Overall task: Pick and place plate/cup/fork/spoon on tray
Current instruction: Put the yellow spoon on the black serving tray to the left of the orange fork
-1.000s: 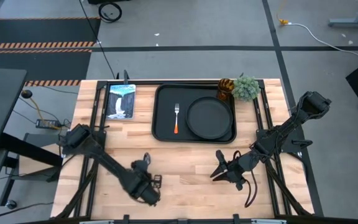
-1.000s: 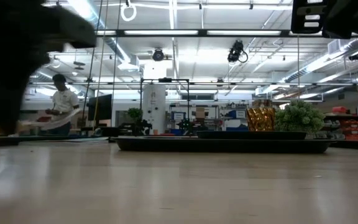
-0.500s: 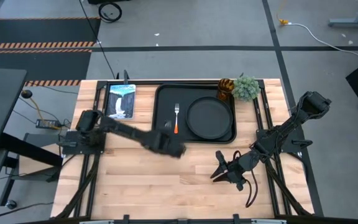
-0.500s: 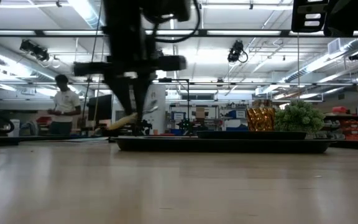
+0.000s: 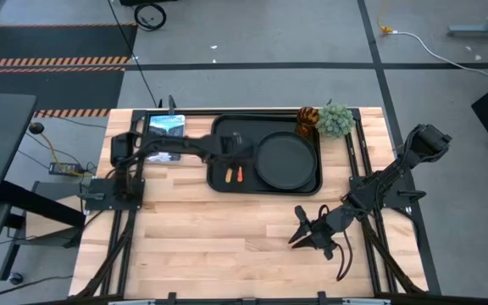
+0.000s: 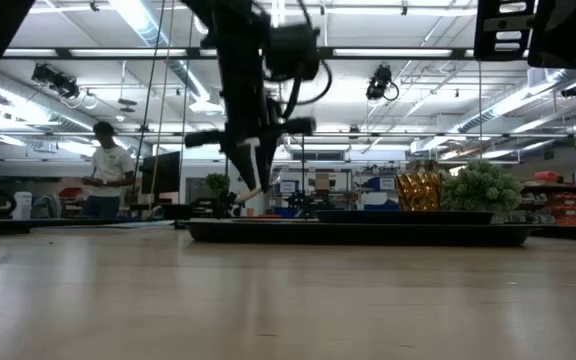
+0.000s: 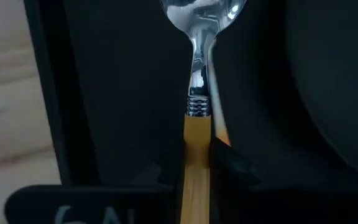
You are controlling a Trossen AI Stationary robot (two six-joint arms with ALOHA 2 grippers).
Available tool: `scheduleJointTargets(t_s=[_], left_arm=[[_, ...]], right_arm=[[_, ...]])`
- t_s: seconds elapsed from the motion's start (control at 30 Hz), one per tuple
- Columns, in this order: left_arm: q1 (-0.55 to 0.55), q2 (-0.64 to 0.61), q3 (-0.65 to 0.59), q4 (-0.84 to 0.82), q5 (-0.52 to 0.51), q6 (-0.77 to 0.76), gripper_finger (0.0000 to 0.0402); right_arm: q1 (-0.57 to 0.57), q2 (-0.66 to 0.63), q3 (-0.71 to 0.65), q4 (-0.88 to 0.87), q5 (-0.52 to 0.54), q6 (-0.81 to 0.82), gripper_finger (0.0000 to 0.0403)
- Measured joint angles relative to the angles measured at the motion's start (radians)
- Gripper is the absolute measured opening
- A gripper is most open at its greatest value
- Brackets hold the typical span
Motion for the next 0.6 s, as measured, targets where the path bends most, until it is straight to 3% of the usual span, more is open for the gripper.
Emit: scheduleJointTargets(t_s=[0.27, 0.6], left_arm=[[0.159, 0.001, -0.085, 0.11, 0.086, 0.05, 0.0064], [0.186, 0.016, -0.086, 0.119, 0.112, 0.071, 0.0064]], right_arm=[[0.0, 0.0, -0.025, 0.033, -0.004, 0.025, 0.0086], [0.0, 0.0, -0.025, 0.036, -0.005, 0.045, 0.0086]])
